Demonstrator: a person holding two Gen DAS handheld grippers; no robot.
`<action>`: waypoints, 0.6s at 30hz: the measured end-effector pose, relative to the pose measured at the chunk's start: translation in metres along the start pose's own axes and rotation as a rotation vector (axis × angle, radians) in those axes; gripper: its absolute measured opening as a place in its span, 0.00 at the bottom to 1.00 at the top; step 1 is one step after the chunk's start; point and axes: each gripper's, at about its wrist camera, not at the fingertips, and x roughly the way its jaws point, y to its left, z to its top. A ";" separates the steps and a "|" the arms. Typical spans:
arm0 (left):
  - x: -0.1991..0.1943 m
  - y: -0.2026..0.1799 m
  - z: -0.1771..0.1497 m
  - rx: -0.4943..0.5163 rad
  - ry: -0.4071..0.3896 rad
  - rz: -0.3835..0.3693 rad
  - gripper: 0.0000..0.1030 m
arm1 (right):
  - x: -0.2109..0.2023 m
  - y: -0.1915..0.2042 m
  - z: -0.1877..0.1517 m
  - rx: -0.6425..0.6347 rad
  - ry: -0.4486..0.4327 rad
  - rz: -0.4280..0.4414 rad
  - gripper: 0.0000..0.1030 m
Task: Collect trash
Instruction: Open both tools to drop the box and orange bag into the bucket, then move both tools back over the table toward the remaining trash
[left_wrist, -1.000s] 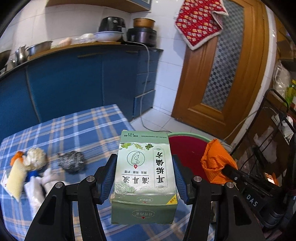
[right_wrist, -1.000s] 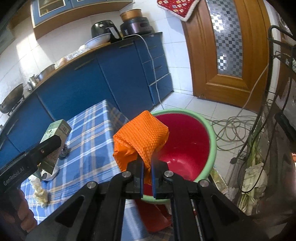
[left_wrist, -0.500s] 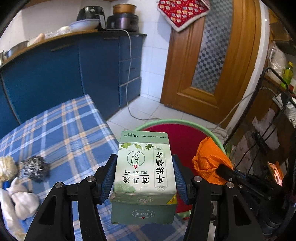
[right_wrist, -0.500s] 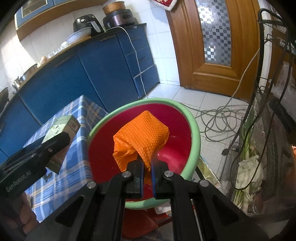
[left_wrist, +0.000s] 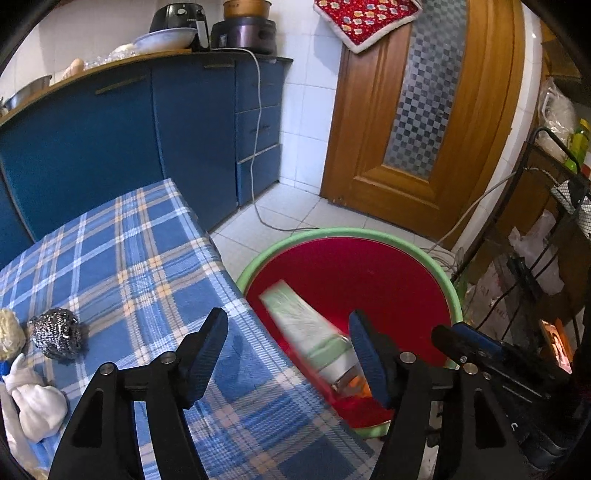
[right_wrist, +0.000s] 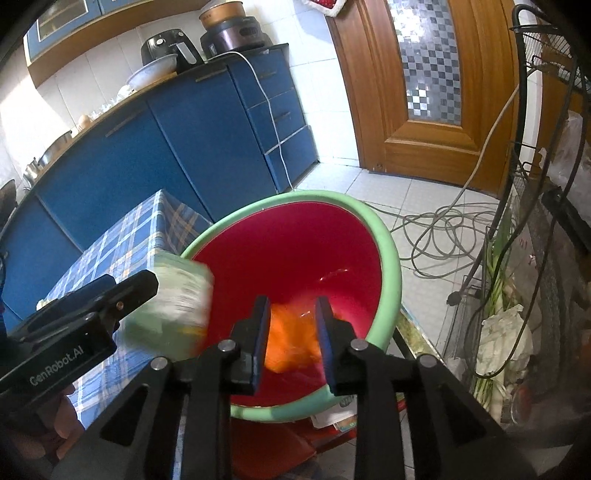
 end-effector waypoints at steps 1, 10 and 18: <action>-0.001 0.000 0.000 -0.002 -0.002 0.000 0.67 | -0.001 0.000 0.000 0.001 -0.003 0.000 0.30; -0.019 0.011 0.001 -0.037 -0.030 0.007 0.68 | -0.021 0.004 0.001 0.008 -0.035 0.015 0.30; -0.048 0.029 -0.008 -0.081 -0.045 0.044 0.68 | -0.042 0.016 -0.004 0.000 -0.060 0.055 0.34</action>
